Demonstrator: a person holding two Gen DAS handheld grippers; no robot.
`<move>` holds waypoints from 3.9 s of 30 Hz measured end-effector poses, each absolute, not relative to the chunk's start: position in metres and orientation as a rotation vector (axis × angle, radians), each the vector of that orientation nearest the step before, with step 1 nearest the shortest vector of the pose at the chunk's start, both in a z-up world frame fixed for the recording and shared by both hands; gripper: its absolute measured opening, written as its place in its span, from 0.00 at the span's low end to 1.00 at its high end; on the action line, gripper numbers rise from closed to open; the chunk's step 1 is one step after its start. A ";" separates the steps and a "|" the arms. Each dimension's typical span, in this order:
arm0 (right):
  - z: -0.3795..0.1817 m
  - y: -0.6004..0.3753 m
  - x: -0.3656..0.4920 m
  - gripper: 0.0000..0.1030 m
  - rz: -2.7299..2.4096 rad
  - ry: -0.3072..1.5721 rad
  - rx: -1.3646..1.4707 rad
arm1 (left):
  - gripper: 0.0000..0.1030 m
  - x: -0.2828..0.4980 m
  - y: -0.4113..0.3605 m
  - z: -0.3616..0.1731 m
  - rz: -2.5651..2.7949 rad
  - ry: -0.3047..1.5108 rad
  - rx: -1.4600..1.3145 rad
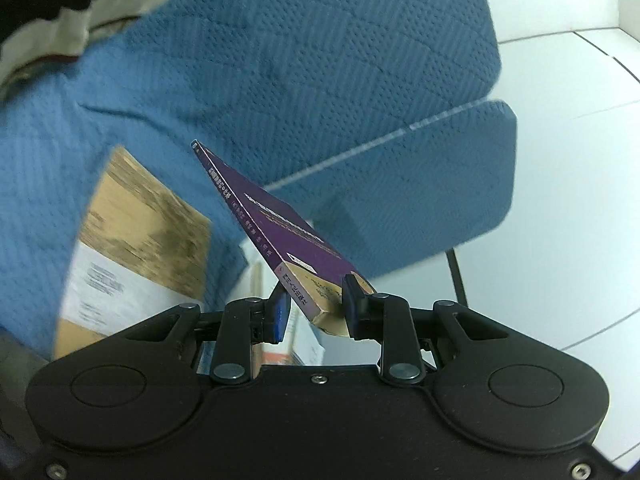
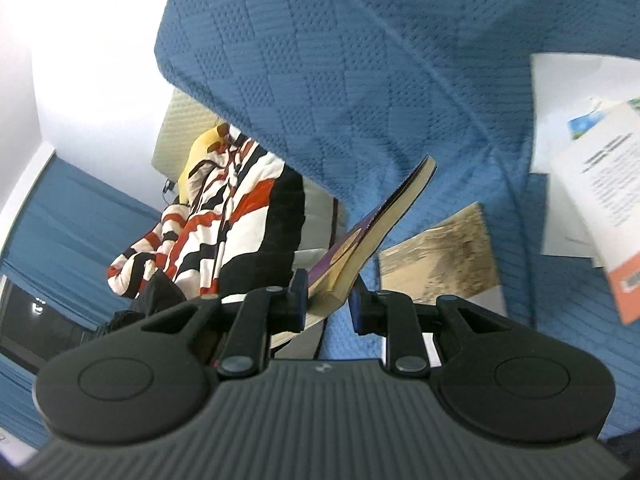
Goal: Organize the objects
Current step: 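Tilt the held purple book down onto the tan book with both grippers, then lay the purple book flat on the tan book and open both grippers, then move both grippers to the white book with orange band on the papers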
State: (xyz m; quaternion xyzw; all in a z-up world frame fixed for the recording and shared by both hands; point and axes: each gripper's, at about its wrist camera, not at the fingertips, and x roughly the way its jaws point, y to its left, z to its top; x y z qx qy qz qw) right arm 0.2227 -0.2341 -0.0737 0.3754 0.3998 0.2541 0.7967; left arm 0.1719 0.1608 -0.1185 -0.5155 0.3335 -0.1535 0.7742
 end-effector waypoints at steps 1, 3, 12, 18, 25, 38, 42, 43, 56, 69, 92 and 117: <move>-0.077 -0.229 0.226 0.24 0.550 0.865 0.808 | 0.25 0.172 0.166 -0.122 -0.323 0.723 -1.121; -0.084 -0.218 0.232 0.24 0.554 0.879 0.815 | 0.25 0.172 0.175 -0.133 -0.307 0.730 -1.137; -0.143 -0.197 0.236 0.24 0.489 0.969 0.808 | 0.25 0.174 0.183 -0.204 -0.258 0.849 -1.169; -0.169 -0.204 0.220 0.24 0.468 1.005 0.820 | 0.24 0.165 0.173 -0.221 -0.248 0.903 -1.115; -0.214 -0.200 0.209 0.24 0.397 1.130 0.823 | 0.28 0.166 0.152 -0.252 -0.118 1.069 -0.996; -0.234 -0.199 0.204 0.31 0.287 1.200 0.769 | 0.68 0.168 0.125 -0.240 -0.040 1.087 -0.799; -0.211 -0.200 0.199 0.31 0.263 1.144 0.649 | 0.72 0.162 0.121 -0.216 -0.030 1.056 -0.727; -0.203 -0.199 0.197 0.31 0.267 1.125 0.627 | 0.72 0.161 0.120 -0.210 -0.027 1.047 -0.712; -0.076 -0.193 0.170 0.31 0.292 0.838 0.332 | 0.76 0.153 0.082 -0.101 -0.061 0.889 -0.508; -0.020 -0.215 0.112 0.57 0.244 0.719 0.231 | 0.94 0.119 0.025 -0.034 -0.113 0.779 -0.414; -0.032 -0.275 0.071 0.80 0.198 0.772 0.160 | 0.99 0.126 -0.069 -0.047 -0.158 0.802 -0.402; 0.004 -0.312 0.085 0.80 0.018 0.856 0.108 | 0.99 0.188 -0.110 -0.113 -0.135 0.934 -0.371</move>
